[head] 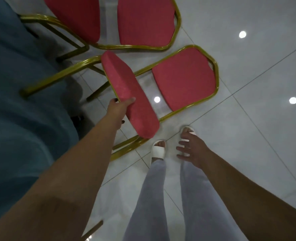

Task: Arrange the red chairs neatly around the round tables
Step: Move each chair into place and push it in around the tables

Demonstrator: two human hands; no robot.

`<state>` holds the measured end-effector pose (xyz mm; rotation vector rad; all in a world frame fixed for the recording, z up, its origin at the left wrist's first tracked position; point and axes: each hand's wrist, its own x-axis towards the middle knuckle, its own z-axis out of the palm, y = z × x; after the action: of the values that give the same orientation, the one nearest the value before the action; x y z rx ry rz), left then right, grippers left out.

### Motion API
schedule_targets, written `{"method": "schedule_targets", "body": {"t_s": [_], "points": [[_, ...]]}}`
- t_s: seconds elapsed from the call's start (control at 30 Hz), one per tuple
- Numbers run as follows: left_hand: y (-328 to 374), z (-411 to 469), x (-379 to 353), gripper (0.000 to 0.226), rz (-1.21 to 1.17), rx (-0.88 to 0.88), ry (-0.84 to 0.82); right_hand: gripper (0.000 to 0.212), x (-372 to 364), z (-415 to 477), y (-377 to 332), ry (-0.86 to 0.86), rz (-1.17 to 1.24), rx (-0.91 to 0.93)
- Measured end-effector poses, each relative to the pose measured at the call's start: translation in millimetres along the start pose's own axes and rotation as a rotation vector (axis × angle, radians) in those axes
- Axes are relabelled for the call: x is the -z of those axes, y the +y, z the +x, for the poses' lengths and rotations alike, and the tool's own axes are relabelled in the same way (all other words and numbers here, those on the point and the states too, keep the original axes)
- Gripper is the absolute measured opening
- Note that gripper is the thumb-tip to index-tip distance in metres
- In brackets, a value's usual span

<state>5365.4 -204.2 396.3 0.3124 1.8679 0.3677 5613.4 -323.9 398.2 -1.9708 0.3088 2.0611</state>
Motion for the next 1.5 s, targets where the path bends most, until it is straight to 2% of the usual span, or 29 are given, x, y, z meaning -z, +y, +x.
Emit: {"method": "schedule_targets", "body": {"t_s": [0.1, 0.17, 0.27, 0.37, 0.43, 0.5, 0.6, 0.63, 0.67, 0.73, 0.83, 0.87, 1.0, 1.1, 1.2, 1.27, 1.37, 1.43, 1.5], "points": [[8.9, 9.9, -20.4, 0.052, -0.103, 0.033, 0.042, 0.027, -24.5, 28.6, -14.2, -0.132, 0.015, -0.079], [7.9, 13.7, -31.4, 0.05, -0.139, 0.011, 0.108, 0.036, -37.0, 48.2, -19.3, -0.202, 0.09, -0.153], [5.2, 6.6, -54.4, 0.053, -0.091, -0.005, 0.031, 0.061, -44.9, 72.3, -23.7, -0.199, 0.137, -0.228], [14.1, -14.9, -92.7, 0.059, 0.075, 0.008, -0.135, 0.078, -29.3, 81.3, -37.4, -0.118, 0.183, -0.232], [31.7, -27.8, -109.5, 0.048, 0.422, 0.008, -0.265, 0.079, -1.8, 86.5, -56.3, -0.08, 0.275, -0.26], [61.0, -30.7, -113.3, 0.032, 0.764, -0.199, -0.251, 0.081, 27.0, 88.3, -76.4, -0.07, 0.324, -0.314], [127.0, -5.9, -118.0, 0.034, 0.924, -0.646, 0.091, 0.086, 51.8, 95.5, -92.2, -0.094, 0.316, -0.358], [150.6, 9.4, -121.5, 0.037, 0.963, -0.706, 0.155, 0.085, 54.2, 99.1, -94.2, -0.127, 0.313, -0.369], [172.1, 26.7, -126.8, 0.05, 1.05, -0.684, 0.17, 0.084, 55.2, 103.8, -94.7, -0.151, 0.312, -0.373], [203.2, 62.9, -143.5, 0.072, 1.156, -0.442, 0.104, 0.082, 56.4, 113.5, -95.0, -0.172, 0.33, -0.345], [220.2, 106.3, -170.0, 0.037, 1.105, -0.168, -0.091, 0.082, 59.2, 135.6, -93.8, -0.207, 0.368, -0.309], [223.8, 118.3, -175.5, 0.035, 1.118, -0.115, -0.12, 0.083, 59.9, 141.0, -94.4, -0.224, 0.365, -0.313], [229.8, 141.8, -189.4, 0.047, 1.152, 0.061, -0.101, 0.07, 64.0, 157.7, -90.2, -0.279, 0.423, -0.251], [232.6, 142.7, -198.4, 0.051, 1.228, 0.149, -0.148, 0.073, 64.9, 162.5, -79.2, -0.265, 0.453, -0.247], [231.9, 135.9, -191.7, 0.075, 1.18, 0.073, -0.189, 0.09, 69.1, 160.3, -78.8, -0.191, 0.45, -0.205], [226.7, 125.6, -193.4, 0.086, 1.107, -0.006, -0.213, 0.092, 82.6, 154.9, -81.7, -0.144, 0.448, -0.113], [227.0, 104.2, -211.5, 0.076, 1.036, -0.043, -0.251, 0.085, 119.4, 139.0, -91.8, -0.079, 0.509, -0.022], [238.4, 81.3, -229.4, 0.059, 0.994, -0.072, -0.283, 0.09, 146.6, 118.8, -106.4, -0.033, 0.513, 0.02], [257.6, 52.2, -247.5, 0.045, 0.978, -0.129, -0.338, 0.084, 168.9, 87.6, -123.9, 0.001, 0.514, 0.087]]}}
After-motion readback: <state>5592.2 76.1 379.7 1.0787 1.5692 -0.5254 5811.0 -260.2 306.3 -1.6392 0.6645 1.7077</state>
